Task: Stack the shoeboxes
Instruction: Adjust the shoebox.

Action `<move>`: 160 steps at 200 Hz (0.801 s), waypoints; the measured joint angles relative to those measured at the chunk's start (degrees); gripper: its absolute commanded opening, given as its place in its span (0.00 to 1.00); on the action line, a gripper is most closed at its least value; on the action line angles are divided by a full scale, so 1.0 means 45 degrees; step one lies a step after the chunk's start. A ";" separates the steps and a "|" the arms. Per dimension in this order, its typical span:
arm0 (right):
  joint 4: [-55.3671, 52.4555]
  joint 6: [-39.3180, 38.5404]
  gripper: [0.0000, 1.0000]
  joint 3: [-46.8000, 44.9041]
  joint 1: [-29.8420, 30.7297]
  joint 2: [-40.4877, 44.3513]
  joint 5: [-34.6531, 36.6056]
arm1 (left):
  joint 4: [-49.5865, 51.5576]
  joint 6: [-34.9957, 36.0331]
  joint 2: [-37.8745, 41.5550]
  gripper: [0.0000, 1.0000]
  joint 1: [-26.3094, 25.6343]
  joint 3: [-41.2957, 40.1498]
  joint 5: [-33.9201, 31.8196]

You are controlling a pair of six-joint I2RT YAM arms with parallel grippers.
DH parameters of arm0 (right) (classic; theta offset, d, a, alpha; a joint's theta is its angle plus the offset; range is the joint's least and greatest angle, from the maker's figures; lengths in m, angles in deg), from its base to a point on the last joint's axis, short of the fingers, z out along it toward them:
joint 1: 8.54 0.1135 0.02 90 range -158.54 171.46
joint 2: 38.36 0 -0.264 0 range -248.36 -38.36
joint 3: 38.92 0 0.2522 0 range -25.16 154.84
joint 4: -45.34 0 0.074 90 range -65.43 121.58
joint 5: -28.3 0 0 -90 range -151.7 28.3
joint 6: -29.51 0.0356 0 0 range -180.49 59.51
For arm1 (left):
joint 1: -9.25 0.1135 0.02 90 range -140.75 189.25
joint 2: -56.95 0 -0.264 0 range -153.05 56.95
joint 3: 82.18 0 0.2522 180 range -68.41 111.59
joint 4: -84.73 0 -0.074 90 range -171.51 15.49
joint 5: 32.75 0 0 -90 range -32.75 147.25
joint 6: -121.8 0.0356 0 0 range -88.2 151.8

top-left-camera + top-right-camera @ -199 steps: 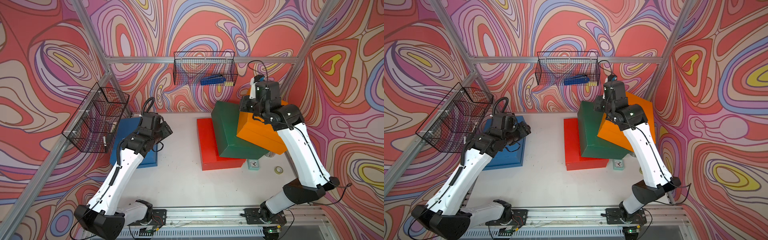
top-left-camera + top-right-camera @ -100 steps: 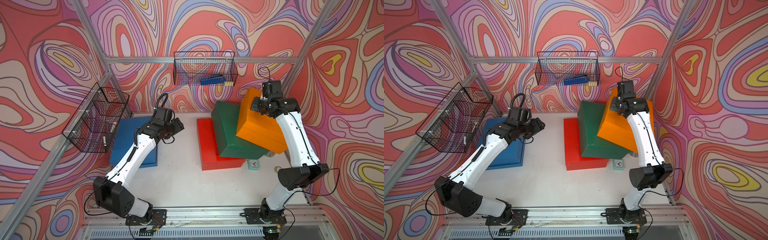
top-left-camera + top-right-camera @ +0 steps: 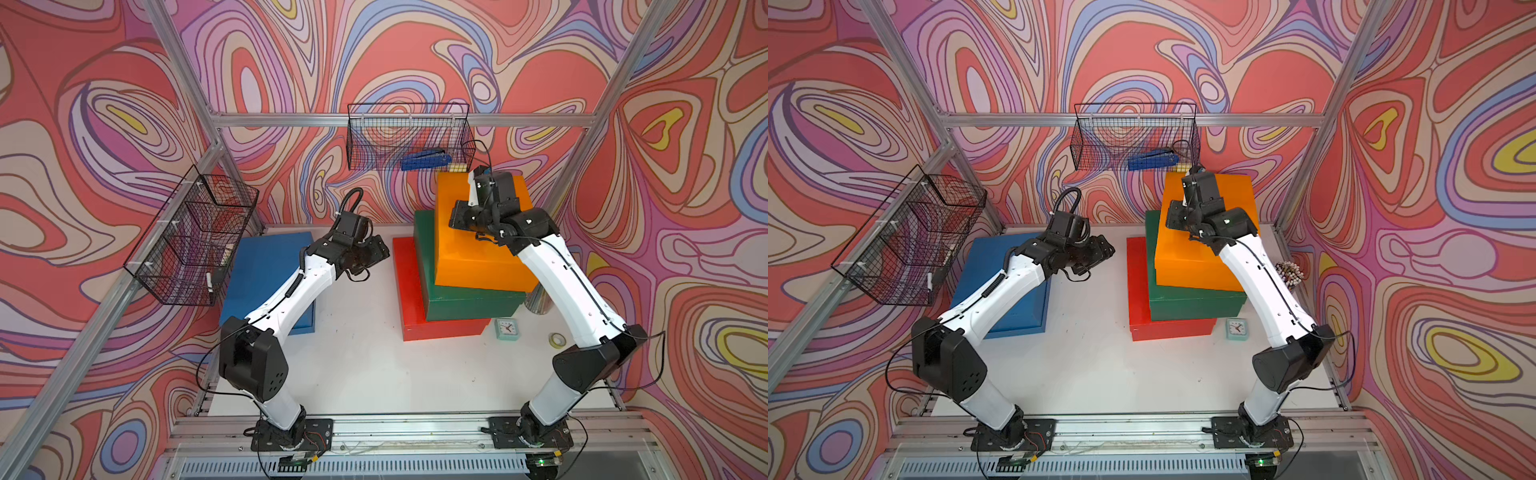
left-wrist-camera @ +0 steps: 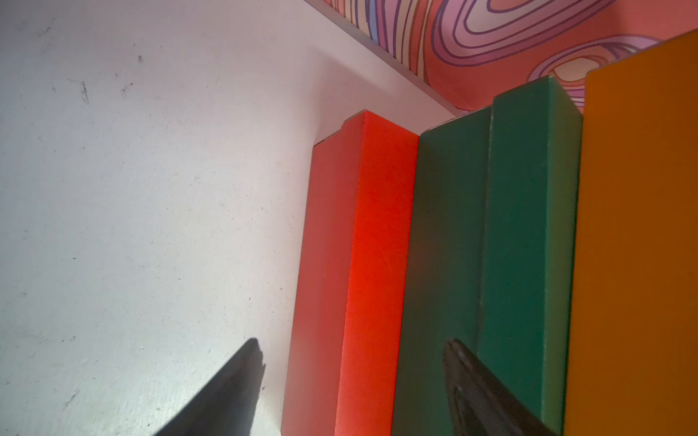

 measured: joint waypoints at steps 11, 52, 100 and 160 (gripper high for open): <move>0.0287 0.0126 0.03 -0.0214 0.0073 0.0083 -0.0068 | 0.0000 -0.0024 -0.0063 0.78 0.0000 0.0000 0.0034; 0.0578 0.0408 0.02 -0.0437 0.0622 0.0185 -0.0136 | -0.0005 -0.0010 0.0083 0.79 0.0000 0.0005 -0.0155; 0.0015 0.0491 0.02 0.0087 0.1336 0.0073 -0.0476 | 0.0068 0.0049 0.1127 0.81 0.0063 0.0010 -0.0636; -0.2278 0.0146 0.01 0.2710 0.1972 -0.0617 -0.0170 | 0.0685 0.0374 0.2788 0.82 0.0758 -0.0092 -0.1384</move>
